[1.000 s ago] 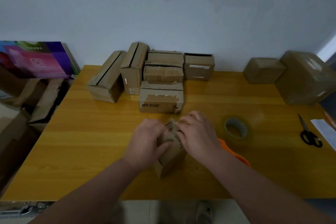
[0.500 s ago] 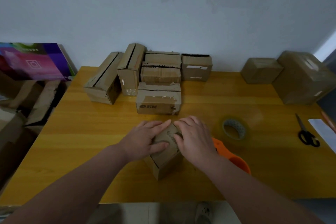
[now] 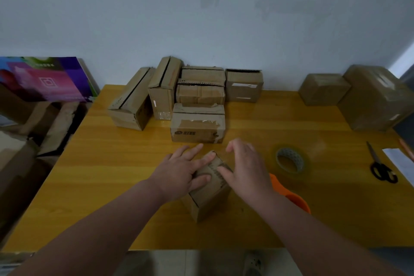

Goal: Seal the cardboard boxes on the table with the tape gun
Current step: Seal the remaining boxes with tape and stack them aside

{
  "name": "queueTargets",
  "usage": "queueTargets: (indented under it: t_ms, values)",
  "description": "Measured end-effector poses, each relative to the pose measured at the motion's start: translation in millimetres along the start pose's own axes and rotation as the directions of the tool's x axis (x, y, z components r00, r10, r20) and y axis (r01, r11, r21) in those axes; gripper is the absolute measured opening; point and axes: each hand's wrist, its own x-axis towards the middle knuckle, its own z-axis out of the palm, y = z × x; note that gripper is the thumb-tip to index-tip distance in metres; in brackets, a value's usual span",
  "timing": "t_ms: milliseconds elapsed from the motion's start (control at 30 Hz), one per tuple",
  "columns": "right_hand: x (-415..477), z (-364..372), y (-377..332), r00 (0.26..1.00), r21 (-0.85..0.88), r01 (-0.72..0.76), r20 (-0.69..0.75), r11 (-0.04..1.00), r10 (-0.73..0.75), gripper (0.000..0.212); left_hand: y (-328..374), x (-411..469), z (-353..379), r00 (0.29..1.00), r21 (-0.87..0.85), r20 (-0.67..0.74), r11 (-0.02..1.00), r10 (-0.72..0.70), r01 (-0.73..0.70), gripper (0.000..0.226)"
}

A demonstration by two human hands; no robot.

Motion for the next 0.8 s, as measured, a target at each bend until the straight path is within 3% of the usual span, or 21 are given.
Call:
queueTargets:
  t_ms: [100, 167, 267, 333, 467, 600, 800]
  values:
    - [0.5, -5.0, 9.1, 0.998, 0.039, -0.015, 0.065, 0.999, 0.012, 0.061, 1.8, -2.2, 0.7, 0.998, 0.025, -0.057, 1.0, 0.012, -0.01, 0.075]
    - [-2.2, -8.1, 15.2, 0.988, 0.075, -0.044, 0.153, 0.996, 0.033, 0.081, 3.1, -3.9, 3.0, 0.975, 0.07, -0.206, 0.995, 0.08, -0.067, 0.07]
    - [-7.9, -12.3, 23.8, 0.954, 0.05, -0.063, 0.297, 0.997, 0.045, 0.101, 3.4, -7.5, 14.3, 0.83, 0.136, -0.487, 0.963, 0.27, -0.234, 0.04]
    - [-9.9, -12.2, 30.5, 0.917, 0.002, -0.056, 0.396, 0.998, 0.05, 0.11, 6.4, -12.8, 21.2, 0.774, 0.155, -0.544, 0.946, 0.323, -0.286, 0.034]
    - [-9.8, -3.9, 41.9, 0.864, -0.114, 0.031, 0.502, 0.993, 0.031, 0.12, 6.6, -27.5, 28.6, 0.782, 0.176, -0.52, 0.939, 0.345, -0.297, 0.042]
    - [-2.9, 4.7, 43.0, 0.852, -0.154, 0.136, 0.522, 0.979, -0.036, 0.124, -1.7, -35.7, 33.5, 0.82, 0.185, -0.455, 0.938, 0.347, -0.294, 0.055]
    - [5.4, 8.1, 32.8, 0.839, -0.211, 0.22, 0.539, 0.952, -0.075, 0.128, -6.1, -36.8, 38.2, 0.839, 0.093, -0.438, 0.945, 0.321, -0.314, 0.056]
